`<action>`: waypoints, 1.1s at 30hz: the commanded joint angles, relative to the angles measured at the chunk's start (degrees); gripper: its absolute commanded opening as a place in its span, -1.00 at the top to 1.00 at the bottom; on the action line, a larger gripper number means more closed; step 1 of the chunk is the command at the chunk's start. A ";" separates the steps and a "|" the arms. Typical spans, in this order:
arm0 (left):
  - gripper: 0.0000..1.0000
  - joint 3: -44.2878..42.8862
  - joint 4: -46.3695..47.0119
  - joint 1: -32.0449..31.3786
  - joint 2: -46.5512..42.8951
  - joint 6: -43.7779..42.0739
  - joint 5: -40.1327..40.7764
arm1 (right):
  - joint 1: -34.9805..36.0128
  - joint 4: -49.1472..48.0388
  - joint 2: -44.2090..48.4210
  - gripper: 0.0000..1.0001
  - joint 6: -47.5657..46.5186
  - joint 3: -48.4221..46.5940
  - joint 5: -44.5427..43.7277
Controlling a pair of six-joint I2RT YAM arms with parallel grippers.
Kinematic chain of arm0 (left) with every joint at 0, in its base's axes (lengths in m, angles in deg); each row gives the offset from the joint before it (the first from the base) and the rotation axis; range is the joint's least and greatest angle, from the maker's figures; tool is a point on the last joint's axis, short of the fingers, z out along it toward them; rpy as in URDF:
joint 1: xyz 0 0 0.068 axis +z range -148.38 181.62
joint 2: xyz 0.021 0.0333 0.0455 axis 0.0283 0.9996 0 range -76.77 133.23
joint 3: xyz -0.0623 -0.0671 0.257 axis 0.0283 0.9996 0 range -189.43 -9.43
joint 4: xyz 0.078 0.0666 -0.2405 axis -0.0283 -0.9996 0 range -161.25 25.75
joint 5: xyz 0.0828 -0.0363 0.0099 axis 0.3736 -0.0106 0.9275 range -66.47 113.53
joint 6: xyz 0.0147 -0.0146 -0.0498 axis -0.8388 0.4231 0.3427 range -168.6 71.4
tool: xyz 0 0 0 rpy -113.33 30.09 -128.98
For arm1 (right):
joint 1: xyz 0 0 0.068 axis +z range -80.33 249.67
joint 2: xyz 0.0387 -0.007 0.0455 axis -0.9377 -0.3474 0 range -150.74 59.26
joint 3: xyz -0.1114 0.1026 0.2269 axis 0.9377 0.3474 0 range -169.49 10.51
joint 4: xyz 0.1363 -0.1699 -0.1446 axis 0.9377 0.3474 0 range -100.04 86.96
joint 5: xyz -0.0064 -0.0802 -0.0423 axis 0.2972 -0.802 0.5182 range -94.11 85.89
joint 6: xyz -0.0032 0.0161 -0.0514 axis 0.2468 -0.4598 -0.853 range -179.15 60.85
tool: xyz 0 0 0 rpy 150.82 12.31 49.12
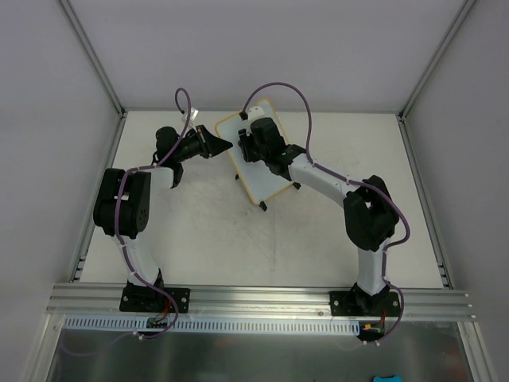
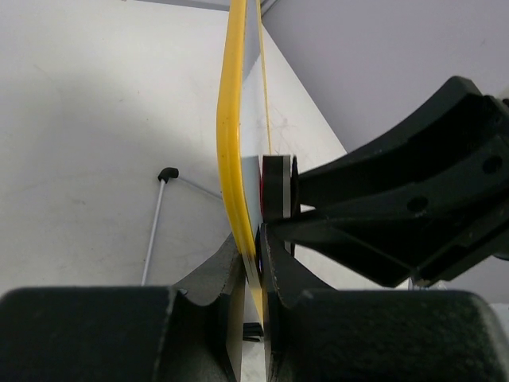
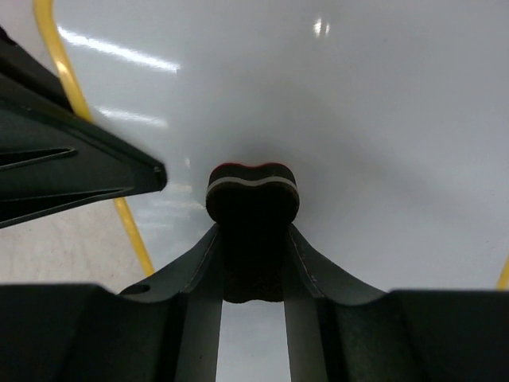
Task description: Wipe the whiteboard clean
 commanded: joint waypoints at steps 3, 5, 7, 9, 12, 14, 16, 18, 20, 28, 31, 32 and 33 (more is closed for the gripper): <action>1.00 -0.66 3.49 -1.59 -2.17 -4.81 -5.83 | 3.09 -3.51 2.16 1.00 5.30 5.84 5.52; 1.00 -0.84 3.67 -1.59 -2.08 -4.63 -5.92 | 3.88 -4.48 2.69 1.00 5.65 7.87 4.91; 1.00 -0.93 3.58 -1.59 -2.08 -4.54 -5.92 | 4.32 -6.50 3.22 1.00 6.70 11.72 4.38; 1.00 -0.93 3.58 -1.59 -2.08 -4.54 -6.00 | 4.49 -8.34 3.48 1.00 7.67 14.28 4.73; 1.00 -0.93 3.58 -1.59 -2.08 -4.54 -6.00 | 4.76 -10.80 3.92 1.00 9.78 19.38 5.08; 1.00 -0.93 3.58 -1.59 -2.08 -4.54 -6.00 | 5.11 -11.86 4.53 1.00 11.45 23.32 4.82; 1.00 -0.93 3.58 -1.59 -2.17 -4.54 -6.00 | 5.11 -13.53 5.06 1.00 12.15 26.15 4.56; 1.00 -0.93 3.40 -1.59 -2.34 -4.63 -6.00 | 5.11 -15.11 5.85 1.00 13.03 29.92 4.47; 1.00 -0.84 3.40 -1.59 -2.43 -4.63 -6.00 | 5.02 -15.82 6.73 1.00 13.56 31.87 4.20; 1.00 -0.84 3.23 -1.59 -2.52 -4.89 -6.00 | 5.11 -16.26 13.21 1.00 14.00 36.87 4.56; 1.00 -0.93 3.14 -1.59 -2.43 -4.89 -5.92 | 5.37 -15.30 19.27 1.00 14.18 38.73 4.03; 1.00 -1.01 3.14 -1.59 -2.34 -4.89 -5.92 | 5.81 -14.60 20.87 1.00 13.83 39.43 3.42; 1.00 -1.01 3.14 -1.59 -2.26 -4.89 -5.92 | 6.16 -12.94 22.54 1.00 13.65 39.69 2.98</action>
